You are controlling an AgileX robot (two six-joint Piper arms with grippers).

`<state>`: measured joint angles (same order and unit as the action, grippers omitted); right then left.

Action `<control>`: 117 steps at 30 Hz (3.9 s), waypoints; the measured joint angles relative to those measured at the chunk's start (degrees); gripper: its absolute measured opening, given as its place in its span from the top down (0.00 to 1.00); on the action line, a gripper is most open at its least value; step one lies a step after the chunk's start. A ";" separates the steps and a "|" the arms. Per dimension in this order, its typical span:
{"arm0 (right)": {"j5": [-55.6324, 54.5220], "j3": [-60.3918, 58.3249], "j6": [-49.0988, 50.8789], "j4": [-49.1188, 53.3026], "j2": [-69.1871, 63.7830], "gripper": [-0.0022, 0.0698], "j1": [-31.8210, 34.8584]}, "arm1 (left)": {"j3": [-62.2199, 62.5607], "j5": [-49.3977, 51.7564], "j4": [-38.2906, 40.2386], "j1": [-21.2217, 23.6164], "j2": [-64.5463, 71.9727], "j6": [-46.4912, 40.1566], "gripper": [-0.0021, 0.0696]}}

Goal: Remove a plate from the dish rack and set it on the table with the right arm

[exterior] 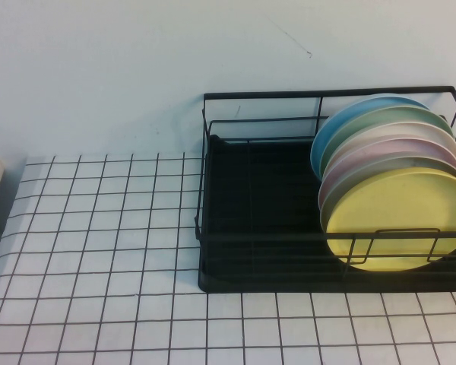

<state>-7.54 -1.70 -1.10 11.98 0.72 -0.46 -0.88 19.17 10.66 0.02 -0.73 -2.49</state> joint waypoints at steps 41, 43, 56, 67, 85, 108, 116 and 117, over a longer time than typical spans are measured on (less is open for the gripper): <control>49.73 48.23 -70.73 -40.35 -58.48 0.92 0.00 | 0.00 0.00 0.00 0.00 0.00 0.00 0.98; 50.16 50.19 -76.11 -43.82 -63.42 0.80 0.00 | 0.00 0.00 0.00 0.00 0.00 -0.11 0.98; 42.09 57.50 -92.55 -46.97 -80.32 0.46 0.00 | 0.00 0.00 0.00 0.00 0.00 -0.01 0.98; 37.70 57.58 -98.87 -50.17 -87.26 0.60 0.00 | 0.00 0.00 0.00 0.00 0.00 -0.01 0.98; 37.28 60.26 -97.67 -62.26 -84.24 0.88 0.00 | 0.00 0.00 0.00 0.00 0.00 0.16 0.98; 68.81 58.47 -51.99 -44.86 -66.59 0.90 0.00 | 0.00 0.00 0.00 0.00 0.00 0.16 0.98; 60.57 45.95 -47.31 -42.46 -72.67 0.90 0.00 | 0.00 0.00 0.00 0.00 0.00 0.16 0.98; 58.03 44.66 -46.85 -42.56 -74.08 0.90 0.00 | 0.00 0.00 0.00 0.00 0.00 0.16 0.98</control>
<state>50.49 42.96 -47.95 -30.58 -73.36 -0.46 -0.88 19.17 10.66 0.02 -0.73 -2.33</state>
